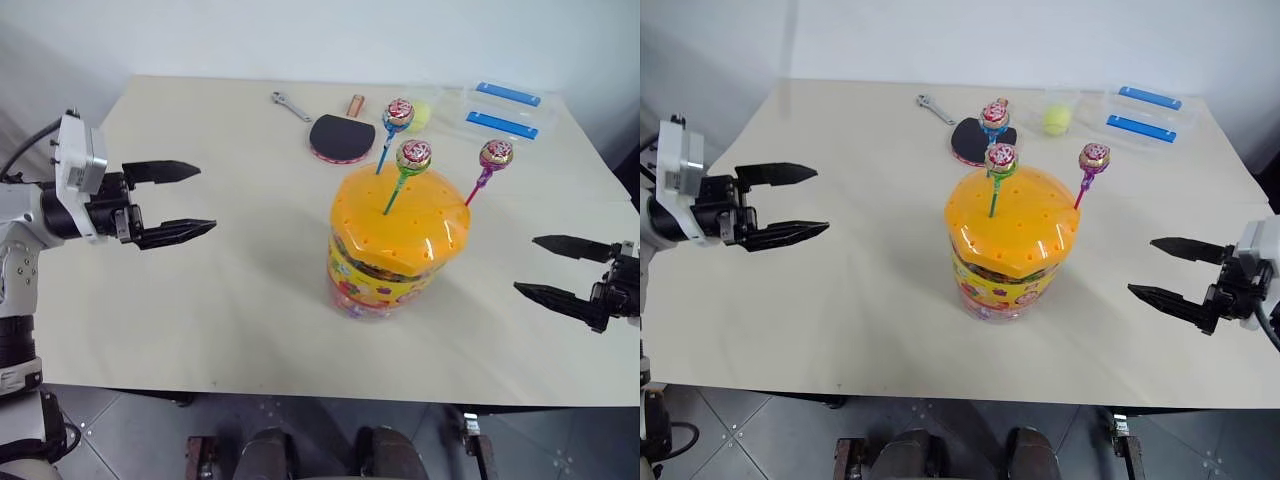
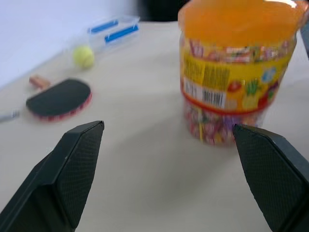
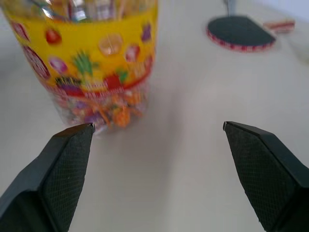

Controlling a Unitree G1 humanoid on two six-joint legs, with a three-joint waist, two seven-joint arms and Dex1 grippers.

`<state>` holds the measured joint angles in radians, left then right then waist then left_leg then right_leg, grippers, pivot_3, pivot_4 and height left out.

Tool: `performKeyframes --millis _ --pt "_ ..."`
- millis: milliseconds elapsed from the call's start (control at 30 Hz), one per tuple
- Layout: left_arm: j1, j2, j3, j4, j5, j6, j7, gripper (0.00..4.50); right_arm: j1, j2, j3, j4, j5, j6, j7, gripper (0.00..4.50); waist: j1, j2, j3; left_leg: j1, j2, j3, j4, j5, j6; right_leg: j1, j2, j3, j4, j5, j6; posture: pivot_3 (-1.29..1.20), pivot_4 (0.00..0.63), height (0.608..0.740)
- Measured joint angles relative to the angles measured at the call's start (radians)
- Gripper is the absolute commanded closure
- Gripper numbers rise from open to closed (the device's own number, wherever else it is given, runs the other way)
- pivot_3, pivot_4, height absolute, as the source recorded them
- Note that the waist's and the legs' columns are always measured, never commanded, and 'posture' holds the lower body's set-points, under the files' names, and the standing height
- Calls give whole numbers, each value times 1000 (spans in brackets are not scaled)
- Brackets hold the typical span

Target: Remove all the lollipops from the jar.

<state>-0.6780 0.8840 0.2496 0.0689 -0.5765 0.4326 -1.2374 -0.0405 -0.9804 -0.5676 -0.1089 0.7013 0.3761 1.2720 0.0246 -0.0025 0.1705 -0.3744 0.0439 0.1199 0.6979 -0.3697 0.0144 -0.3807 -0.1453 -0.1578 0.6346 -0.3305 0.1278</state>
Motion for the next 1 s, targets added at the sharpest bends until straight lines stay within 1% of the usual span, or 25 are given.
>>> performKeyframes --millis 133,200,300,467,633,733,900,1000 --pt "-174 -99 -78 59 -26 7 -65 0 35 1 -39 -137 53 32 -10 32 9 -1 1 -1 0 -1 2 0 0 2 0 -1 -1 0 0 0 150 740" --pt "-284 -176 -133 122 -29 6 -115 0 53 12 -74 -203 99 54 -21 32 22 -2 1 -1 -1 -1 2 0 0 4 0 -1 -5 1 2 0 150 740" --pt "-380 -269 -183 238 -21 -33 -180 0 75 41 -115 -272 160 74 -41 32 26 -2 1 -1 -1 -1 2 0 0 4 1 -1 -6 1 3 0 150 740" --pt "-490 -398 -246 437 29 -107 -259 0 114 76 -165 -357 244 95 -84 32 24 -3 2 -1 -1 -1 2 0 0 4 1 -1 -7 1 3 0 150 740" --pt "-606 -507 -259 616 76 -185 -262 0 149 105 -186 -408 254 96 -149 32 25 -5 3 -1 -1 -1 2 0 1 4 1 -1 -7 2 3 0 150 740" --pt "-652 -551 -262 703 109 -214 -262 0 169 126 -187 -429 254 93 -184 32 24 -6 3 -1 -1 -1 2 0 1 4 1 -1 -7 2 3 0 150 740" --pt "-703 -603 -261 787 145 -240 -261 0 187 137 -188 -456 254 83 -218 32 24 -6 3 -1 -1 -1 2 0 1 4 1 -1 -7 2 3 0 150 740" --pt "-724 -627 -259 814 157 -247 -262 591 213 155 -189 -478 253 79 -237 0 24 -6 3 -1 -1 -1 2 0 1 4 1 -1 -7 2 3 0 150 740"
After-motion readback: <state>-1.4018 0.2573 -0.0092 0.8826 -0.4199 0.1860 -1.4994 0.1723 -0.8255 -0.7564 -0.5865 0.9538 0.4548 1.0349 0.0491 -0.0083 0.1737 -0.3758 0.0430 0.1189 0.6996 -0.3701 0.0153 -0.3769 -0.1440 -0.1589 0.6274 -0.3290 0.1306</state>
